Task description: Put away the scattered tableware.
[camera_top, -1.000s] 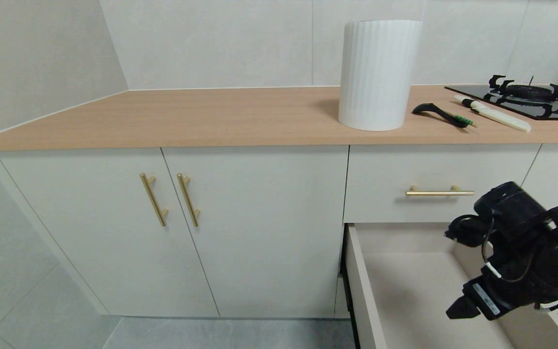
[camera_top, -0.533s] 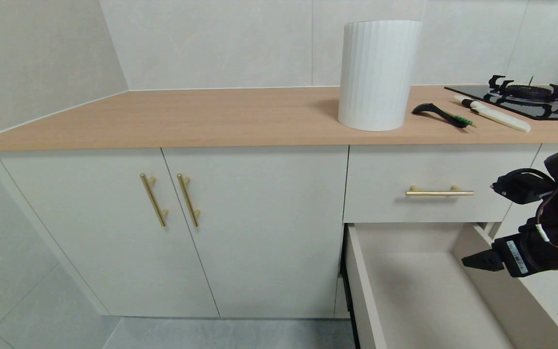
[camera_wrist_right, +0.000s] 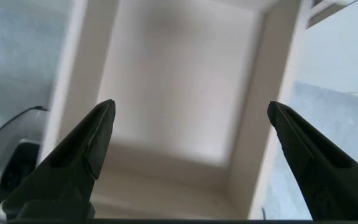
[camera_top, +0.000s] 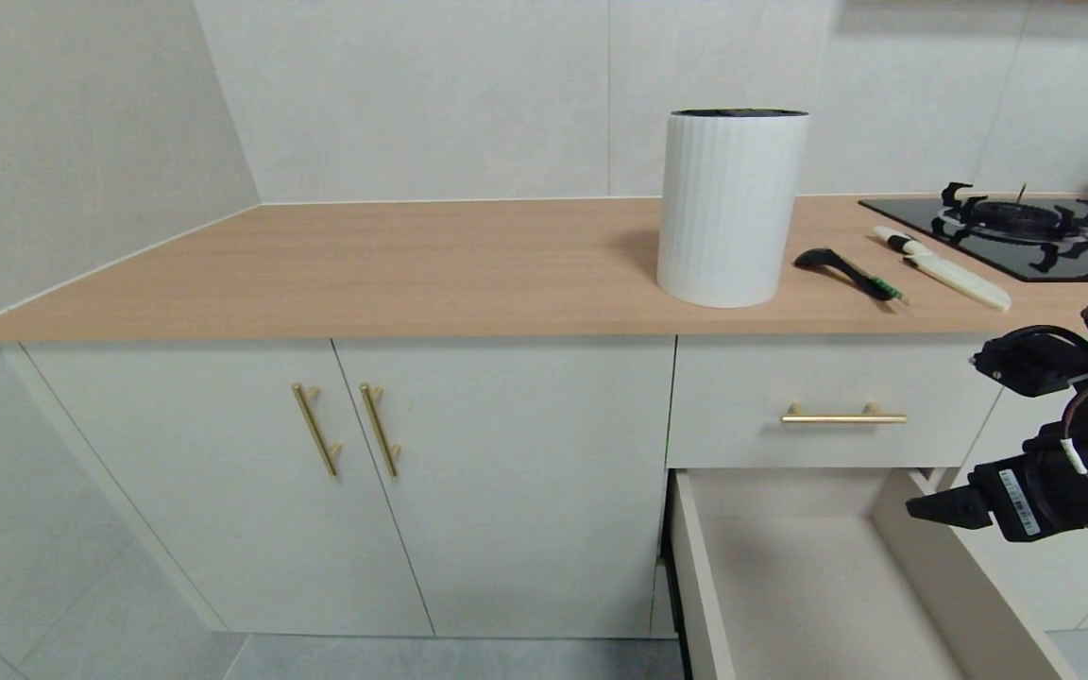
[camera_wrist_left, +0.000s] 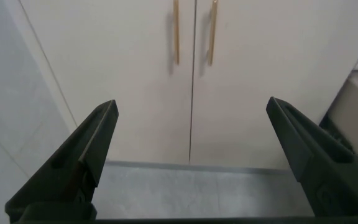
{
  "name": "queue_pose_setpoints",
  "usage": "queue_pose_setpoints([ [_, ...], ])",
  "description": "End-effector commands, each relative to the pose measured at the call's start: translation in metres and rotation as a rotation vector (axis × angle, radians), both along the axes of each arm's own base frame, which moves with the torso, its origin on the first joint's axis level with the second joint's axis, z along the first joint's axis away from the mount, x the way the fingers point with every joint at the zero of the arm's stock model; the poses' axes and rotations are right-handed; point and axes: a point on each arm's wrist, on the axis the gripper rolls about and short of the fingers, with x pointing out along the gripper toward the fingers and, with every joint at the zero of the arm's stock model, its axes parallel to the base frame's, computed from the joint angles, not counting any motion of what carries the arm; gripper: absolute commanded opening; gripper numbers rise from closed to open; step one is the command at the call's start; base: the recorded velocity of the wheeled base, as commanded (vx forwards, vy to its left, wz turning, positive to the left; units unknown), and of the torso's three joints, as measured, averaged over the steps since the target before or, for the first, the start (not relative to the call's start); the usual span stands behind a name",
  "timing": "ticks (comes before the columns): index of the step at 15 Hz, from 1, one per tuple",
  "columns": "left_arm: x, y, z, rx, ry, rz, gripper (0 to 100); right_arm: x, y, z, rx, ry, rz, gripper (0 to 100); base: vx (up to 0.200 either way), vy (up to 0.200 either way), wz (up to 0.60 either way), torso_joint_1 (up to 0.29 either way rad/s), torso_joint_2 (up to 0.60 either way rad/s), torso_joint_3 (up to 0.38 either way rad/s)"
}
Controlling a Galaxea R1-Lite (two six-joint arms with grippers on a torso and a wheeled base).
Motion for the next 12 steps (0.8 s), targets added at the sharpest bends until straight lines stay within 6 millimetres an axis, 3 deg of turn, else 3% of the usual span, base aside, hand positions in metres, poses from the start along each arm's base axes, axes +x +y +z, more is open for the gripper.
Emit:
queue_pose_setpoints([
  [1, 0.0000, 0.0000, 0.0002, -0.002, -0.002, 0.001, 100, -0.0002, 0.0000, 0.0001, 0.000, -0.001, 0.000, 100, 0.000, 0.000, 0.00, 0.159, -0.49, -0.286],
  [9, 0.0000, 0.0000, 0.0002, 0.000, -0.001, 0.001, 100, 0.0002, 0.0001, 0.0008, 0.002, -0.011, 0.003, 100, 0.000, 0.000, 0.00, 0.186, -0.47, -0.283],
  [12, 0.0000, 0.0000, 0.0002, 0.000, -0.001, 0.001, 100, 0.0080, 0.0022, 0.0061, 0.016, -0.083, 0.006, 100, 0.000, 0.000, 0.00, 0.077, -0.16, -0.092],
])
